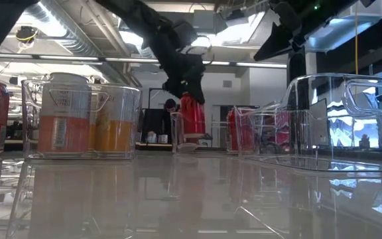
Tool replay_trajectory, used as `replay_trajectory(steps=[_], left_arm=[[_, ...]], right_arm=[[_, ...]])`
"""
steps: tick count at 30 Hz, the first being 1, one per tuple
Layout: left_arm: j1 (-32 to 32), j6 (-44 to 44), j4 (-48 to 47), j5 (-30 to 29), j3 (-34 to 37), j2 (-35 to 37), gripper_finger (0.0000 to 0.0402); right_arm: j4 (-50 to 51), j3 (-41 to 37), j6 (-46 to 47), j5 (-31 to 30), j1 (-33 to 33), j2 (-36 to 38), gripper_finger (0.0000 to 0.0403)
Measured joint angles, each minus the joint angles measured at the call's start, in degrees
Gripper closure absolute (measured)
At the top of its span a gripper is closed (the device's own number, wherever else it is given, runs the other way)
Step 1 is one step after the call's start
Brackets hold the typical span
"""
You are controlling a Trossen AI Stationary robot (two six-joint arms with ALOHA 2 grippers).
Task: Sort soda cans
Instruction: Put the red black soda can into the middle transparent bin
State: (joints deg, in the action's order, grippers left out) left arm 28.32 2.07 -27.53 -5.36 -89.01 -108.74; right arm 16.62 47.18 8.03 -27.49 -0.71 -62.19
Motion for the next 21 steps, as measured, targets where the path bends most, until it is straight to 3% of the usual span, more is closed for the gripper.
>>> replay_trajectory(steps=[6,12,21], left_arm=[[-0.6,0.7,-0.9,0.0,0.2,-2.2,0.0107],[-0.9,1.4,-2.2,0.0,0.2,-4.0,0.0076],[-1.1,1.6,-2.2,0.0,0.2,-2.7,0.0067]], right_arm=[[0.0,0.0,0.3,0.0,0.0,0.0,0.0393],[0.4,0.0,0.3,0.0,0.0,0.0,0.0393],[0.4,0.0,0.8,2.6,0.0,0.0,0.0393]])
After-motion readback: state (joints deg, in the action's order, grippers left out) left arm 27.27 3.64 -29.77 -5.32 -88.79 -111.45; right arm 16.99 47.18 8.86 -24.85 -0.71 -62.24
